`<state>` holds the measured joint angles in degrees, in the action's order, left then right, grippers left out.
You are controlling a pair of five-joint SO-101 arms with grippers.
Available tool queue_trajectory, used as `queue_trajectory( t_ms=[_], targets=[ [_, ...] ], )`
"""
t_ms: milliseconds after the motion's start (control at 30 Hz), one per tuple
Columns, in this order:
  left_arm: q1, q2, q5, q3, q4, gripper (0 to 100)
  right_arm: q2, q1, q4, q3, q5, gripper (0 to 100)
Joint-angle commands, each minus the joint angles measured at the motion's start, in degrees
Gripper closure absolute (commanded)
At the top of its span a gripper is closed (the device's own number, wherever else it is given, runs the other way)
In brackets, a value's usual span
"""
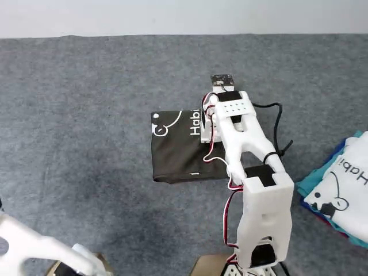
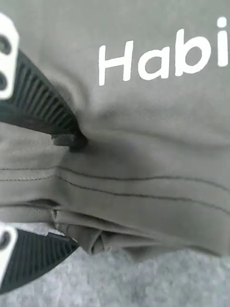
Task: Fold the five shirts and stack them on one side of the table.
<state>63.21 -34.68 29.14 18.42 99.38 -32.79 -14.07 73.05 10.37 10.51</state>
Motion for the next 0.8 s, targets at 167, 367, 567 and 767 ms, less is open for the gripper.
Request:
queue_trajectory(
  t_ms=[167, 367, 567, 767],
  targets=[
    [-3.52, -1.23, 0.26, -0.22, 0.97, 100, -0.66, -0.57, 0.04, 0.44, 0.44, 80.1],
    [-3.43, -1.23, 0.26, -0.22, 0.97, 100, -0.48, 1.19, 0.22, 0.44, 0.26, 97.8],
    [-3.43, -1.23, 0.35, -0.22, 0.97, 100, 0.57, 4.53, 0.40, 0.44, -3.96, 98.8],
    [-3.43, -1.14, 0.35, -0.13, 0.97, 100, 7.52, 10.86, -0.57, 0.53, -17.67, 98.8]
  ],
)
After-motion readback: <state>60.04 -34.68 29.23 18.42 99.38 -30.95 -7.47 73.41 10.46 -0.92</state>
